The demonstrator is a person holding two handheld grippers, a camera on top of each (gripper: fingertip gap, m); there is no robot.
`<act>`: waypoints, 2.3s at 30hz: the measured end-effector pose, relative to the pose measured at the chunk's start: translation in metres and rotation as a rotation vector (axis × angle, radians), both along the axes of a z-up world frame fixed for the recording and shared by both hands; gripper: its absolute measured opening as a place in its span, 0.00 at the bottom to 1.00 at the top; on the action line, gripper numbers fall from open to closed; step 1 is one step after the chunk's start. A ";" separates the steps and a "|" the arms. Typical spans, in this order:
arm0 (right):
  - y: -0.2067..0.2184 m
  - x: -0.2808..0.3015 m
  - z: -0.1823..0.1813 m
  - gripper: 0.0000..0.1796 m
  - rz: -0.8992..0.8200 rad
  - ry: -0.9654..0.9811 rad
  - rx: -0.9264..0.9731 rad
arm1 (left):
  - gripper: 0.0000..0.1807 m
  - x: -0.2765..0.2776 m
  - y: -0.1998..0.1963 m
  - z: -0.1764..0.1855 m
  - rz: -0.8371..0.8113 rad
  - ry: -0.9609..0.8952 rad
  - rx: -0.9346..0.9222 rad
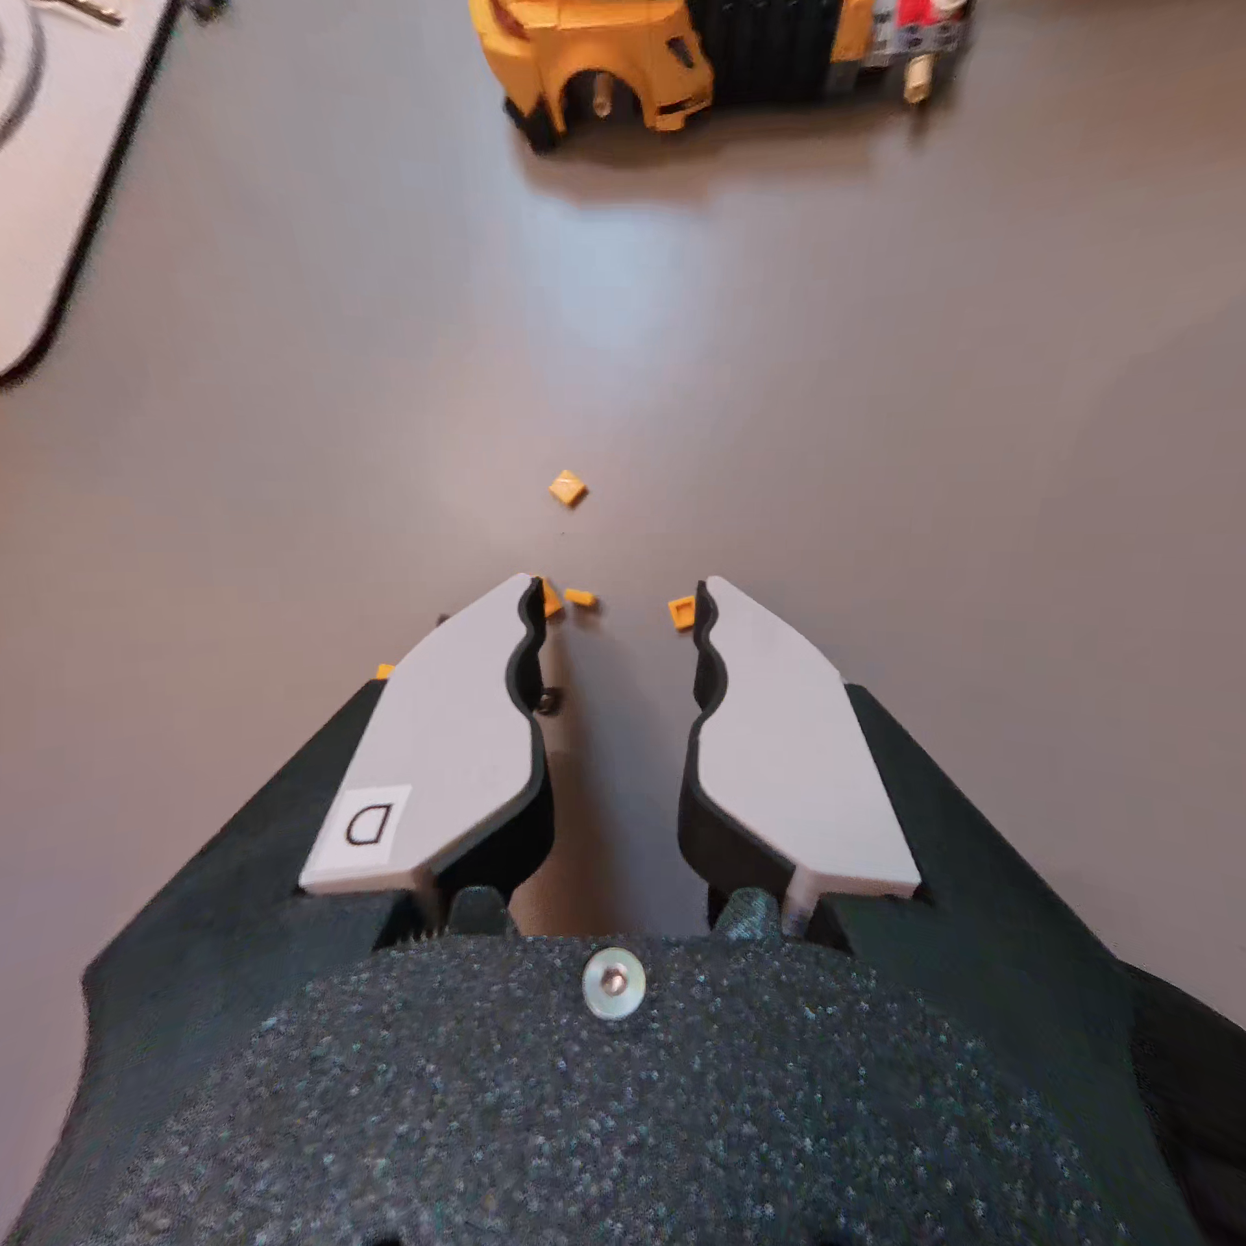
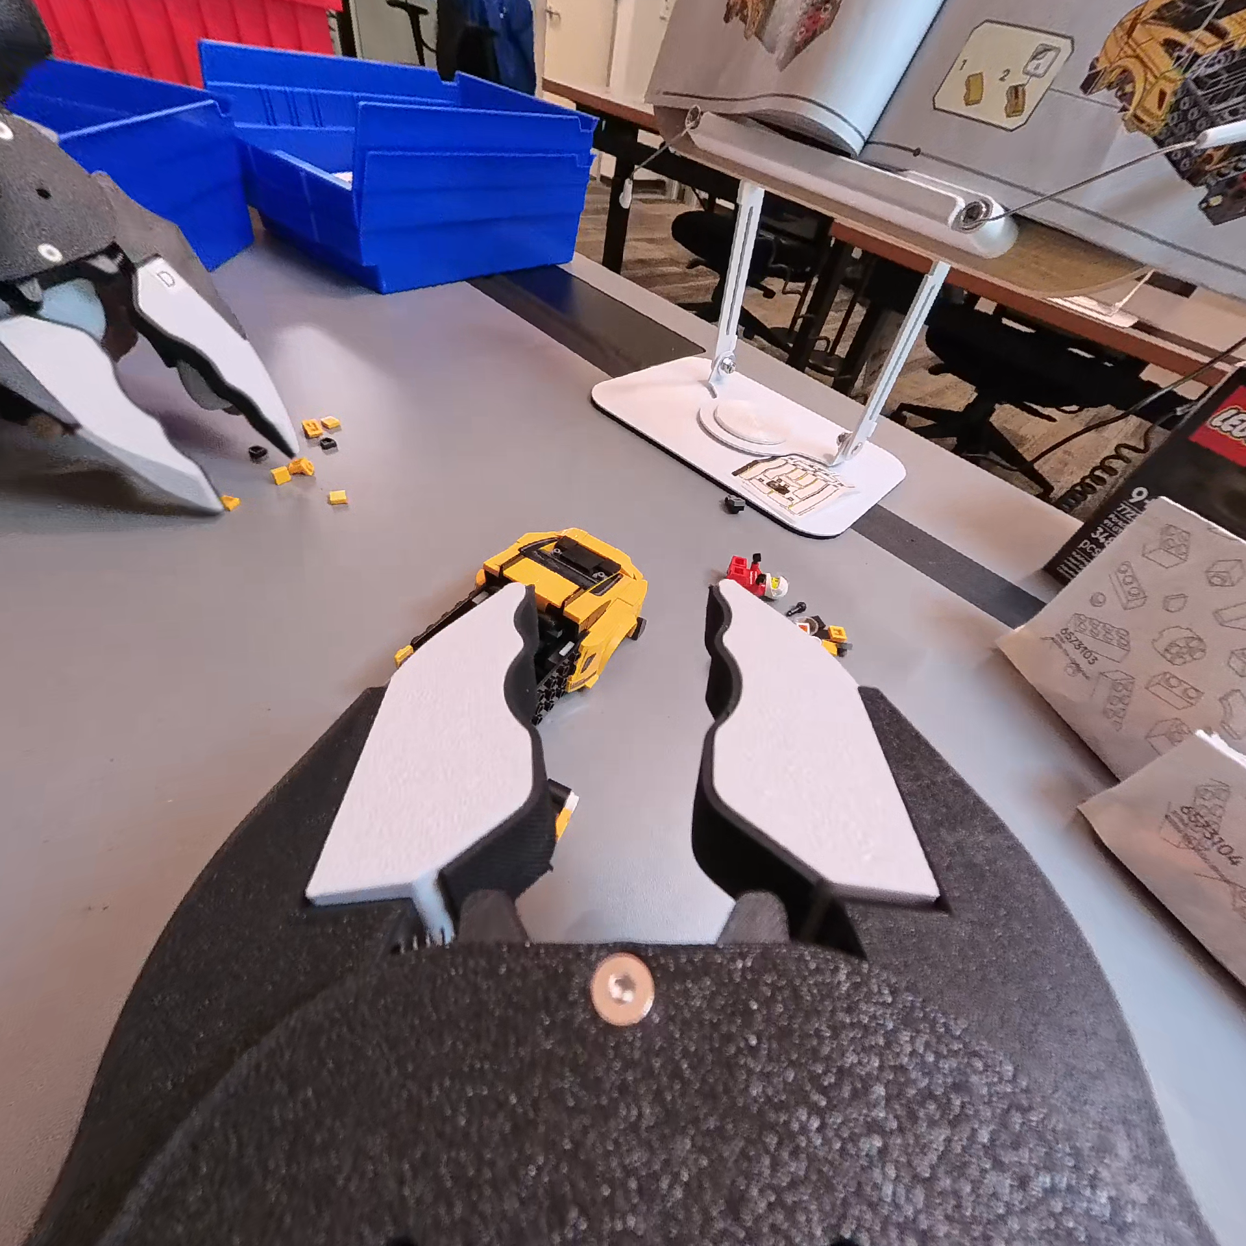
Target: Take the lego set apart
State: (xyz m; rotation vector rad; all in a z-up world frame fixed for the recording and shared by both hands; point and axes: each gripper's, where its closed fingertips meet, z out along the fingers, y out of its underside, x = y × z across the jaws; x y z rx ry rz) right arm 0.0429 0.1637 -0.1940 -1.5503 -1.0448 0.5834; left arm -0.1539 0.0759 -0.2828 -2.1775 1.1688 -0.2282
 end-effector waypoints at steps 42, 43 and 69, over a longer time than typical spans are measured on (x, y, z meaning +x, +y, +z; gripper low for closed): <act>0.006 0.006 -0.001 0.24 -0.025 -0.006 0.003 | 0.11 -0.039 0.032 0.026 0.214 0.067 0.174; 0.006 0.007 0.000 0.23 -0.030 0.000 0.003 | 0.11 -0.037 0.038 0.040 0.242 0.002 0.236; 0.230 -0.214 0.162 0.36 -0.531 -0.113 0.623 | 0.05 -0.082 0.113 0.202 0.506 -0.641 0.761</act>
